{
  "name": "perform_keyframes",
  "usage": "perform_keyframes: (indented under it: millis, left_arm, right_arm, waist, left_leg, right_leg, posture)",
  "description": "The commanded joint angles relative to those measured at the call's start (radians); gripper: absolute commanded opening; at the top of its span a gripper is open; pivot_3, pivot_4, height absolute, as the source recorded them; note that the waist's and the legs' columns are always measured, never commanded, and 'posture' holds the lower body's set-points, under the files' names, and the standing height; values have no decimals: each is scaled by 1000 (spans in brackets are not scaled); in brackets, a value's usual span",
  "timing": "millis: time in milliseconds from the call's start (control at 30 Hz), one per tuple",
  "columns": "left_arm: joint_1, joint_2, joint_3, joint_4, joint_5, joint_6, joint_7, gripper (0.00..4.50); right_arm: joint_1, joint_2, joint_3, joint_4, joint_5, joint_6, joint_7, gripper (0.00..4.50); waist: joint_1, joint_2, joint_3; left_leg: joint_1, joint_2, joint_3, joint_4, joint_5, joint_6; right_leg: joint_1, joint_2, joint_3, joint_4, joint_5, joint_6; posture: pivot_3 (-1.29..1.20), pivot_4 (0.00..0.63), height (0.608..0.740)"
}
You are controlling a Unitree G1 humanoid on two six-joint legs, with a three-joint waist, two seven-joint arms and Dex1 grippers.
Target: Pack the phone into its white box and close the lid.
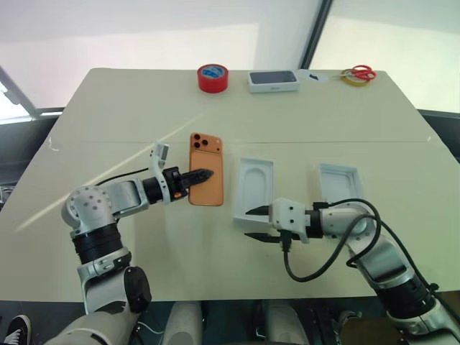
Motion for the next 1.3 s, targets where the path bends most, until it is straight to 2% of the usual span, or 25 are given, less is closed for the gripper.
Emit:
perform_keyframes:
  millis: [33,300,333,367,467,533,633,700,900,1067,1167,1300]
  left_arm:
    - [-4,13,-20,-38,-29,-27,-23,0]
    - [9,23,-37,-40,-35,-55,-26,0]
    - [11,26,-41,-39,-35,-57,-28,0]
    - [12,27,-44,-38,-36,-59,-30,0]
    - [13,31,-53,-32,-26,-73,-26,0]
    - [12,31,-56,-28,-18,-91,-19,0]
    - [-22,-7,6,-2,-23,-141,39,0]
    - [-39,3,-17,9,-11,-155,42,0]
    - [-78,-21,-31,99,-42,-126,28,0]
    - [-79,-36,-19,132,-66,-63,21,0]
    - [-80,-40,-3,145,-74,-27,31,0]
    - [-69,-40,-8,131,-70,-11,36,0]
  right_arm:
    - [-7,-8,11,14,-16,-41,-14,2380]
    - [-7,-8,-2,58,-2,-42,-25,2380]
    - [-8,-8,-4,60,1,-43,-26,1828]
    - [-10,-8,-5,62,1,-46,-27,1547]
    - [-11,-7,-2,62,0,-47,-28,30]
    - [-13,-1,2,52,4,-37,-32,30]
    - [-28,24,3,17,24,0,-44,30]
    - [-47,57,7,-9,45,36,-55,30]
    - [-89,107,84,23,8,23,-63,30]
    - [-99,99,101,52,-6,-2,-61,30]
    - [-92,96,77,15,58,59,-34,1096]
    - [-74,65,4,-66,131,100,-32,3193]
  waist:
    - [2,-1,0]
    - [1,-1,1]
    - [1,-1,1]
    - [1,-1,1]
    - [0,-1,1]
    - [1,-1,1]
    - [1,-1,1]
    - [1,-1,1]
    - [1,-1,1]
    - [0,-1,1]
    - [-1,-1,1]
    - [0,-1,1]
  left_leg:
    - [0,0,0,0,0,0]
    - [-2,0,0,0,0,0]
    - [-2,0,0,0,0,0]
    - [-2,0,0,0,0,0]
    - [-2,0,0,0,0,0]
    - [-2,0,0,0,0,0]
    - [-2,0,0,0,0,0]
    - [-2,0,0,0,0,0]
    - [-2,0,0,1,1,0]
    - [-2,-1,0,1,1,0]
    - [-2,0,0,1,1,0]
    - [-1,0,-1,1,1,0]
  right_leg:
    - [0,0,0,0,0,0]
    - [0,1,-1,0,0,0]
    - [0,1,-1,0,0,0]
    - [0,1,-1,0,0,0]
    - [0,1,-1,0,0,0]
    - [0,1,-1,0,0,0]
    - [0,1,-1,0,0,0]
    - [0,1,-1,0,0,0]
    - [0,1,-1,1,0,0]
    - [0,1,-1,1,0,0]
    - [0,1,-1,2,0,0]
    - [0,1,-1,3,0,0]
  posture:
    - [0,150,740]
    - [0,150,740]
    - [0,150,740]
    - [0,150,740]
    - [0,150,740]
    - [0,150,740]
    - [0,150,740]
    - [0,150,740]
    - [0,150,740]
    - [0,150,740]
    - [0,150,740]
    - [0,150,740]
